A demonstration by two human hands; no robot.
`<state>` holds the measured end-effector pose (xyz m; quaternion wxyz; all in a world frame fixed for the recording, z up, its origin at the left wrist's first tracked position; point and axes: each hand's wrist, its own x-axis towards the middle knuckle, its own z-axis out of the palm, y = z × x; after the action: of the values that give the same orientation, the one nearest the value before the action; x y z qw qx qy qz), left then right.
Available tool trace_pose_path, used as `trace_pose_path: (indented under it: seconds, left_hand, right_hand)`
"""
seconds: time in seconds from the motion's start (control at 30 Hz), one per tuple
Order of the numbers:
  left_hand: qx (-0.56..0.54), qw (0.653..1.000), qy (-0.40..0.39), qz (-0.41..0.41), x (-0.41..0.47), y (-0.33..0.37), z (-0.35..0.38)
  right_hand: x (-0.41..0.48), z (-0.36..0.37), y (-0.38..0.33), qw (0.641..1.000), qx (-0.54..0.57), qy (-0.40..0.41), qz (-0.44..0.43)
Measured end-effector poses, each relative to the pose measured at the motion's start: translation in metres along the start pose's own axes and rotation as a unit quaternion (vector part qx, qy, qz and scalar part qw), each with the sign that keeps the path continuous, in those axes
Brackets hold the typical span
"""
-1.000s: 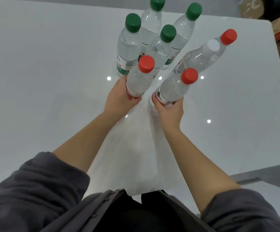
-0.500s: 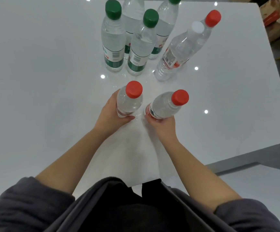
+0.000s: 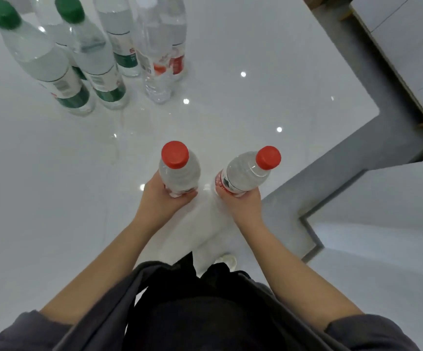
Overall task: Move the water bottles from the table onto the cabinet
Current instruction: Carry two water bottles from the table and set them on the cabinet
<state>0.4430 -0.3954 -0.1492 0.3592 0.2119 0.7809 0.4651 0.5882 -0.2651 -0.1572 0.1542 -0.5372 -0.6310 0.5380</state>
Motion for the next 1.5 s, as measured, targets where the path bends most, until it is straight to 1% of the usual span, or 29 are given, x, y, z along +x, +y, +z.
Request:
trace_pose_path:
  seconds: [0.13,0.23,0.4,0.53,0.63,0.73,0.93,1.1,1.27,1.37,1.5]
  left_hand:
    - [0.024,0.997,-0.072,0.033,-0.017,0.02,0.07]
    - [0.035,0.99,-0.119,0.061,-0.036,0.039,0.125]
    - [-0.007,0.975,-0.203,0.088,-0.076,0.069,0.202]
    - [-0.035,0.961,-0.244,0.129,-0.097,0.111,0.25]
    - [-0.04,0.945,-0.273,0.177,-0.098,0.158,0.274]
    - [-0.049,0.921,-0.306,0.235,-0.096,0.214,0.292]
    - [-0.097,0.873,-0.352,0.323,-0.103,0.329,0.309]
    - [-0.14,0.836,-0.378,0.372,-0.103,0.407,0.303]
    - [-0.155,0.802,-0.404,0.412,-0.107,0.47,0.289]
    - [-0.174,0.796,-0.403,0.418,-0.11,0.497,0.282]
    - [-0.196,0.798,-0.409,0.397,-0.11,0.519,0.279]
  right_hand:
    - [-0.025,-0.073,0.029,0.997,0.036,0.065,-0.009]
    - [-0.05,-0.128,0.056,0.991,0.048,0.126,0.005]
    - [-0.095,-0.216,0.091,0.972,0.064,0.225,0.027]
    - [-0.119,-0.274,0.092,0.949,0.09,0.301,0.021]
    - [-0.124,-0.31,0.069,0.922,0.12,0.369,0.0]
    - [-0.124,-0.341,0.039,0.9,0.138,0.413,-0.026]
    - [-0.125,-0.394,-0.042,0.867,0.16,0.459,-0.114]
    - [-0.132,-0.429,-0.104,0.831,0.136,0.509,-0.18]
    - [-0.142,-0.457,-0.164,0.815,0.128,0.512,-0.24]
    - [-0.145,-0.465,-0.191,0.811,0.144,0.498,-0.272]
    - [-0.146,-0.472,-0.211,0.811,0.163,0.479,-0.295]
